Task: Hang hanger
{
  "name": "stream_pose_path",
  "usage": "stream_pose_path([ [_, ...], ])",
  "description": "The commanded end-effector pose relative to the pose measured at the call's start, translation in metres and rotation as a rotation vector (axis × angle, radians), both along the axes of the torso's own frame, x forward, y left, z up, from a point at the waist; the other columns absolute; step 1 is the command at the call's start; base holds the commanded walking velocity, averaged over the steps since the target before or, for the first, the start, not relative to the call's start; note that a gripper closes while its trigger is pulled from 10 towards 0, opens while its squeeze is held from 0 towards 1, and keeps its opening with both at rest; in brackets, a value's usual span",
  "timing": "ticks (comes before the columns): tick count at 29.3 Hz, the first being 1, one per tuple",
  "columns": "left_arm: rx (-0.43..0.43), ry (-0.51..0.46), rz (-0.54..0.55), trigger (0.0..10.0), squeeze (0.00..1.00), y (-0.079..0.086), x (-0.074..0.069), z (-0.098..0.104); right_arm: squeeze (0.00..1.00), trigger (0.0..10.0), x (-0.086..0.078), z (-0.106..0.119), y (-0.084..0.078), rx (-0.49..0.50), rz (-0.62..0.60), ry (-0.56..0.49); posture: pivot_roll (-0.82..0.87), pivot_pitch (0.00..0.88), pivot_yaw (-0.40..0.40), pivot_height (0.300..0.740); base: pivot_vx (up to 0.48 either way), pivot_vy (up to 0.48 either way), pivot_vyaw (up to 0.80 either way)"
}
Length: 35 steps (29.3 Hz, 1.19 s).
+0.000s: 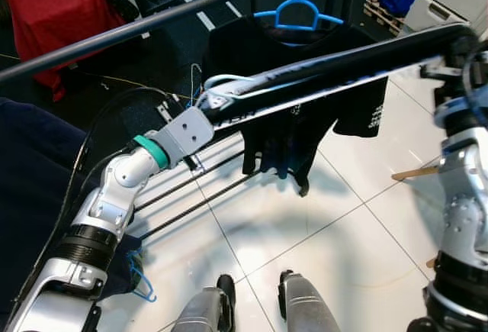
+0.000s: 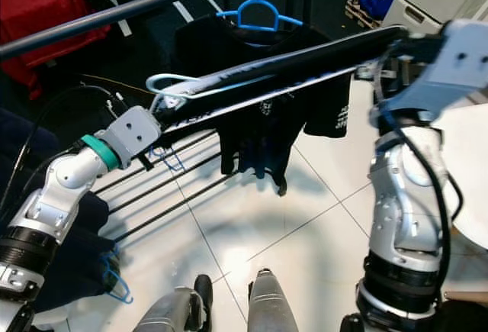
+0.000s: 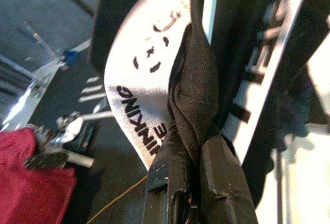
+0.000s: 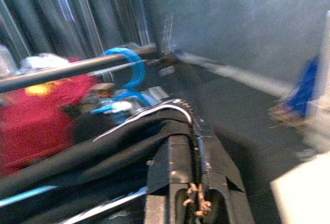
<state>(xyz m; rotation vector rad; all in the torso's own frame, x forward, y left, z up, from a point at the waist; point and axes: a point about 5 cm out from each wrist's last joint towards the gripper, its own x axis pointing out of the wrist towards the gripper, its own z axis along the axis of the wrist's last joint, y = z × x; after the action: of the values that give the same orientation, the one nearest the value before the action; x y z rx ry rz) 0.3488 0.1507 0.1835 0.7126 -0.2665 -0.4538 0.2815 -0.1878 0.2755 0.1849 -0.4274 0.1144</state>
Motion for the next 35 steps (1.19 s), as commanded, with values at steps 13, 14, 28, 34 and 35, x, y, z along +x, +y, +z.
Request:
stream_pose_path([
  [13,-0.005,0.044,0.074,10.0,0.00,0.021,0.004,-0.009,0.00,0.0,-0.010,0.002,-0.051,0.219,-0.133,-0.013,-0.29,0.183,0.138,0.740,0.000,0.000,0.00],
  [14,-0.005,0.044,0.074,10.0,0.00,0.021,0.004,-0.009,0.00,0.0,-0.010,0.002,-0.051,0.219,-0.133,-0.013,-0.29,0.183,0.138,0.740,0.000,0.000,0.00],
  [28,0.019,0.042,-0.180,10.0,0.00,0.012,-0.016,-0.001,0.00,0.0,-0.016,-0.006,-0.103,0.062,-0.361,0.041,-0.28,0.178,0.140,0.740,0.000,0.000,0.00],
  [34,0.044,0.007,-0.313,10.0,0.00,-0.006,-0.028,0.005,0.00,0.0,-0.003,-0.015,-0.088,0.076,-0.284,0.081,-0.28,0.178,0.139,0.740,0.000,0.000,0.00],
  [35,0.044,0.007,-0.313,10.0,0.00,-0.006,-0.028,0.005,0.00,0.0,-0.003,-0.015,-0.088,0.076,-0.284,0.081,-0.28,0.178,0.139,0.740,0.000,0.000,0.00],
])
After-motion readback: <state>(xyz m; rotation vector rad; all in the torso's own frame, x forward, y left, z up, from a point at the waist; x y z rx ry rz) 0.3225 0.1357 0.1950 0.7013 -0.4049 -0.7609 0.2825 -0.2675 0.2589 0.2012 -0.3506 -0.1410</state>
